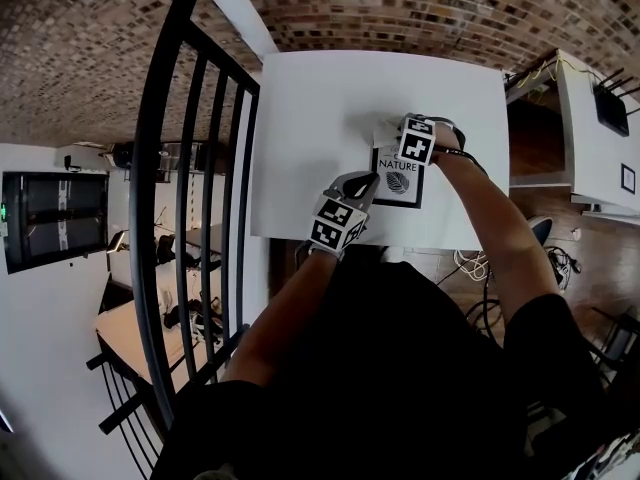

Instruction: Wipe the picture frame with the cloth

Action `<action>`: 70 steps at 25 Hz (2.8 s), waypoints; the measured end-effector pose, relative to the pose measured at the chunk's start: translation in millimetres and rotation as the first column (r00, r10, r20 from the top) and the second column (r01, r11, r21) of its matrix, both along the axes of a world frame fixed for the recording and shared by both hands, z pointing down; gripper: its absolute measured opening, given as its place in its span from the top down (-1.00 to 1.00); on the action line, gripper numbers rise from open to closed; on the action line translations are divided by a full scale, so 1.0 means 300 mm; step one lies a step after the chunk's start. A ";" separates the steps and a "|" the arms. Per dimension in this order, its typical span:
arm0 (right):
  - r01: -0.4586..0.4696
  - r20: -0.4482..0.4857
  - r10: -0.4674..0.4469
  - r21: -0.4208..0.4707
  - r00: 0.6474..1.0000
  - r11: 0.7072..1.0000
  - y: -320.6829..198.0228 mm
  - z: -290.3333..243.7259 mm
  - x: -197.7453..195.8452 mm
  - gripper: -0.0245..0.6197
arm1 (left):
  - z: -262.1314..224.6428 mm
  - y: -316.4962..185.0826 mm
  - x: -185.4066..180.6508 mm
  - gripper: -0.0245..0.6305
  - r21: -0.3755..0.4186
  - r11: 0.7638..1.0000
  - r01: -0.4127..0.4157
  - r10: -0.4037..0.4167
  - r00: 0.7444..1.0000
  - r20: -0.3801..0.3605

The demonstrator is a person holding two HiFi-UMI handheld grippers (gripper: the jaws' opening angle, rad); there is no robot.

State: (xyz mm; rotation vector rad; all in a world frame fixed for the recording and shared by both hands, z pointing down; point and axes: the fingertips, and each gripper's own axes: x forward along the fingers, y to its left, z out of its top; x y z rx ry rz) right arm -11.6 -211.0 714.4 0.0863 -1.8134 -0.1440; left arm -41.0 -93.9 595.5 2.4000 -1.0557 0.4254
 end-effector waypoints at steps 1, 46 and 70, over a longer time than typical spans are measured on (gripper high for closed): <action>-0.004 -0.003 0.004 -0.004 1.000 1.000 0.004 0.019 0.000 0.67 | 0.002 0.002 0.002 0.92 -0.002 1.000 -0.004 0.004 1.000 0.001; 0.101 0.040 -0.094 -0.284 0.995 0.954 0.684 0.047 0.083 0.67 | 0.060 0.094 0.065 0.92 -0.016 1.000 0.005 -0.005 1.000 0.017; -0.083 -0.031 0.083 -0.005 0.996 0.997 0.046 0.087 0.211 0.67 | 0.052 0.073 0.046 0.92 -0.031 0.999 -0.007 0.008 0.999 0.031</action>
